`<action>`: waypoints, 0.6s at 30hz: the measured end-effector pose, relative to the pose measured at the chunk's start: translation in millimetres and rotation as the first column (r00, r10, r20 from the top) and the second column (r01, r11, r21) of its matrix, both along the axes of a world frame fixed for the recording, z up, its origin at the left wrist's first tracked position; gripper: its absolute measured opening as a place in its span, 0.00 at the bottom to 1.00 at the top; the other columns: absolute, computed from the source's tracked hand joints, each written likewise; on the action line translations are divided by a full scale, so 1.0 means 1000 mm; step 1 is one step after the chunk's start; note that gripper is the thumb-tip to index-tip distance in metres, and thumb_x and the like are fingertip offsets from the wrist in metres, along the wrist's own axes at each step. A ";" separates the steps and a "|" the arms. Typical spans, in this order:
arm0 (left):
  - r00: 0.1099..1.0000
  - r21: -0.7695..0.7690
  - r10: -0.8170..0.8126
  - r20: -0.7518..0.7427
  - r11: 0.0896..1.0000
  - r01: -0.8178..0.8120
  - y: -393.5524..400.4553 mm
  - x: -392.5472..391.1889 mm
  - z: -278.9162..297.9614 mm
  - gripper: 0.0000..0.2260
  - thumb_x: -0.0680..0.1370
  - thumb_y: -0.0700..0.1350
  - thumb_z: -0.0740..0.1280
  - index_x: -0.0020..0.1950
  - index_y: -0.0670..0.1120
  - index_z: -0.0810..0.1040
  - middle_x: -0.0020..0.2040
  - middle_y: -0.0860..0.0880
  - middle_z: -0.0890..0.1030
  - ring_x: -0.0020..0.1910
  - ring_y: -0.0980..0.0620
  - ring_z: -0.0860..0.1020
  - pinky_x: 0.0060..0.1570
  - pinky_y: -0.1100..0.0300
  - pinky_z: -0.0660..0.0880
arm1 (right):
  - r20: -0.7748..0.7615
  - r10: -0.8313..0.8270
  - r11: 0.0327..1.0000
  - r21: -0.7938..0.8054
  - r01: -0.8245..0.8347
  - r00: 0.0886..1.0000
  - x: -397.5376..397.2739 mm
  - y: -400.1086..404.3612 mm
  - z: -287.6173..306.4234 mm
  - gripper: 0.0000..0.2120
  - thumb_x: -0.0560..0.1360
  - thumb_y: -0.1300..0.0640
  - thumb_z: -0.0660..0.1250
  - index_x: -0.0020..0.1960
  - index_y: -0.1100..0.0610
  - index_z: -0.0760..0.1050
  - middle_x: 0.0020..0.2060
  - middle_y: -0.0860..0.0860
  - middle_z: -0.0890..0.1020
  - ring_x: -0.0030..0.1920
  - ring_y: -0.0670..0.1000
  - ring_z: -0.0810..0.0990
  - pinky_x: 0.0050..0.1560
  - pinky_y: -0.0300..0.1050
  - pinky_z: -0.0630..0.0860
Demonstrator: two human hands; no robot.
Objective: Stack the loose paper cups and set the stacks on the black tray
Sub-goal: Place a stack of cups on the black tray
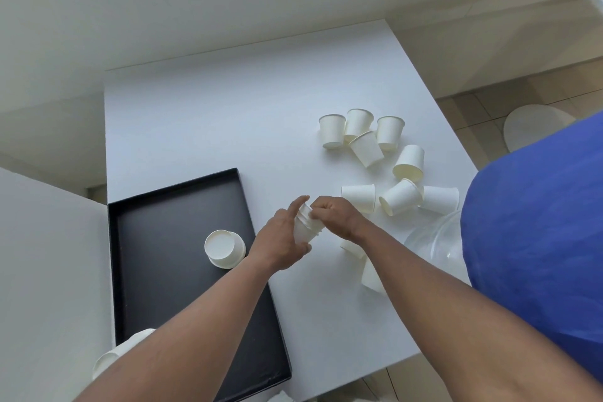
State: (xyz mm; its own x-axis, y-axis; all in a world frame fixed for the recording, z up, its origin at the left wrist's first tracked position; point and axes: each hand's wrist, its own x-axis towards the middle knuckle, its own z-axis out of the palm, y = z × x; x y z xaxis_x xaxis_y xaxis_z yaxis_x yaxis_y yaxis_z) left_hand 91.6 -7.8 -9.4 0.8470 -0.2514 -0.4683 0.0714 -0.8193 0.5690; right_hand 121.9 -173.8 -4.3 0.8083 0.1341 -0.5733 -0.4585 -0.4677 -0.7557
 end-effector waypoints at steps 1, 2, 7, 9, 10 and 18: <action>1.000 0.000 0.000 -0.009 1.000 0.000 -0.001 0.001 0.000 0.41 0.71 0.51 0.74 0.76 0.65 0.52 0.63 0.50 0.73 0.52 0.48 0.76 0.50 0.52 0.77 | 0.019 -0.018 1.000 -0.010 0.018 1.000 0.000 0.000 -0.001 0.09 0.76 0.57 0.65 0.37 0.58 0.76 0.38 0.48 0.77 0.38 0.48 0.74 0.39 0.40 0.70; 1.000 -0.003 0.008 -0.016 1.000 -0.008 -0.002 0.001 -0.001 0.39 0.70 0.52 0.74 0.75 0.64 0.55 0.62 0.51 0.74 0.52 0.49 0.76 0.49 0.52 0.77 | 0.069 -0.057 0.997 -0.043 0.060 0.996 0.001 0.000 -0.003 0.10 0.76 0.53 0.66 0.38 0.56 0.78 0.40 0.47 0.78 0.41 0.48 0.76 0.41 0.41 0.71; 0.996 -0.017 0.081 -0.033 0.997 -0.081 -0.002 -0.003 -0.002 0.36 0.68 0.54 0.74 0.70 0.62 0.59 0.60 0.53 0.74 0.50 0.49 0.76 0.45 0.56 0.75 | 0.420 -0.326 0.776 -0.393 0.493 0.847 0.005 -0.015 -0.009 0.09 0.76 0.50 0.65 0.48 0.56 0.76 0.53 0.52 0.75 0.49 0.55 0.78 0.47 0.45 0.71; 0.996 -0.008 0.083 -0.043 0.996 -0.084 0.000 -0.004 -0.002 0.36 0.68 0.53 0.74 0.71 0.62 0.59 0.60 0.53 0.74 0.51 0.49 0.76 0.45 0.56 0.74 | 0.403 -0.389 0.672 -0.491 0.555 0.828 0.006 -0.025 -0.010 0.12 0.76 0.51 0.64 0.55 0.57 0.73 0.58 0.54 0.72 0.52 0.58 0.78 0.49 0.47 0.70; 0.995 -0.004 0.085 -0.047 0.996 -0.085 0.000 -0.005 -0.003 0.36 0.69 0.53 0.73 0.71 0.61 0.59 0.61 0.53 0.74 0.51 0.49 0.76 0.45 0.56 0.74 | 0.379 -0.415 0.646 -0.517 0.562 0.827 0.006 -0.029 -0.010 0.13 0.76 0.51 0.63 0.58 0.57 0.72 0.59 0.55 0.70 0.53 0.59 0.78 0.49 0.48 0.70; 0.993 0.028 0.085 -0.081 0.996 -0.083 0.001 -0.008 -0.004 0.39 0.71 0.48 0.73 0.76 0.58 0.55 0.65 0.52 0.74 0.53 0.47 0.77 0.52 0.51 0.77 | 0.194 -0.478 0.657 -0.568 0.496 0.856 0.007 -0.039 -0.020 0.15 0.77 0.58 0.58 0.63 0.55 0.70 0.61 0.56 0.73 0.60 0.60 0.75 0.53 0.47 0.67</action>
State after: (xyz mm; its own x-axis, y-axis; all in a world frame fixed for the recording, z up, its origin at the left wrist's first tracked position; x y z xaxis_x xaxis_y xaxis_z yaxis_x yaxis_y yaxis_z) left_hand 83.6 -7.2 -13.0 0.8230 -0.1689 -0.5423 0.1859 -0.8220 0.5383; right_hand 128.6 -212.6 -23.9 0.6761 -0.6328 -0.3774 -0.7334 -0.5284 -0.4277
